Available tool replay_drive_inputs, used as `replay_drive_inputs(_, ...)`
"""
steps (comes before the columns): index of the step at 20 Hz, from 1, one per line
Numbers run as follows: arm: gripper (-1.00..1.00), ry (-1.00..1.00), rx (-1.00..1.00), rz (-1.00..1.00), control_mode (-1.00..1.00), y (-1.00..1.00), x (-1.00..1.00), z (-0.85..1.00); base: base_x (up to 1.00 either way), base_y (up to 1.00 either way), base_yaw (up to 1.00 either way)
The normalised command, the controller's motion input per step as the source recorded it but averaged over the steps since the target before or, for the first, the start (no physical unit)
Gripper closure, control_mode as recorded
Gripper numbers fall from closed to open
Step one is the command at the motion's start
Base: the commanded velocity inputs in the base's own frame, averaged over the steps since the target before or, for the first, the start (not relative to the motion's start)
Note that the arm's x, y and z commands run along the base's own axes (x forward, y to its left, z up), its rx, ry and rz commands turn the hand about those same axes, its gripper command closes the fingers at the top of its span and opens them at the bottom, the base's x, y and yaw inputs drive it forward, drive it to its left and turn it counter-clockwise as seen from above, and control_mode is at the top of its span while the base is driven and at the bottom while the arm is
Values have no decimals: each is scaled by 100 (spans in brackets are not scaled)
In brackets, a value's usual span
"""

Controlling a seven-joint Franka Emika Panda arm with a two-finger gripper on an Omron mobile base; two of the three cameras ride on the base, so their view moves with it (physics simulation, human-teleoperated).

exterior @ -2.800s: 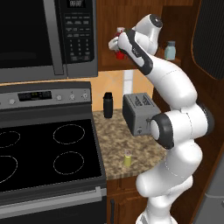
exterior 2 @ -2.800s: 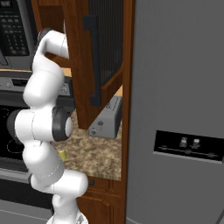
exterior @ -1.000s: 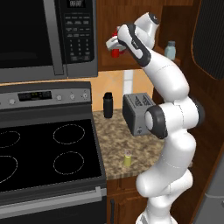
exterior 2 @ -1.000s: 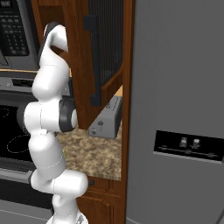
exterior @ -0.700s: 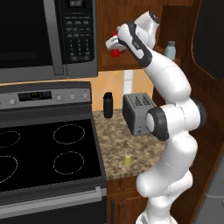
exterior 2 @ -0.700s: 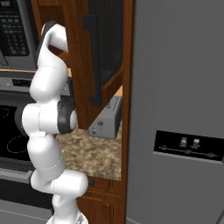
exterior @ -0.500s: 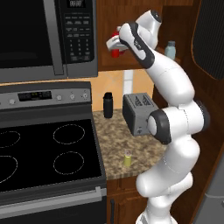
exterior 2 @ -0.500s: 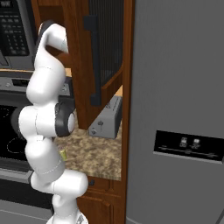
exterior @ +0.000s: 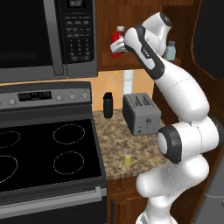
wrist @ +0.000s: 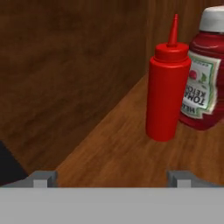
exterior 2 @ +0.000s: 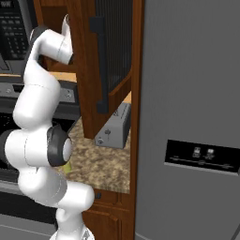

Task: Put the shaker and condiment bottle from the counter next to their counterparts in the cabinet.

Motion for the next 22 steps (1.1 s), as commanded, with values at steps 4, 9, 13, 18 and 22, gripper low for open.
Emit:
replay_drive_inputs(4, -100, -12, 0, -3, -100, 0, -61, -3, 0, 0, 0)
replay_drive_inputs(9, -100, -4, 0, -3, -100, 0, -58, -8, 0, 0, 0)
replay_drive_inputs(13, -100, 0, 0, -3, -100, 0, -55, -7, 0, 0, 0)
replay_drive_inputs(18, -100, 0, 0, -5, -100, 0, -47, 0, 0, 0, 0)
replay_drive_inputs(22, -100, 0, 0, -7, -100, 0, -42, 0, 0, 0, 0)
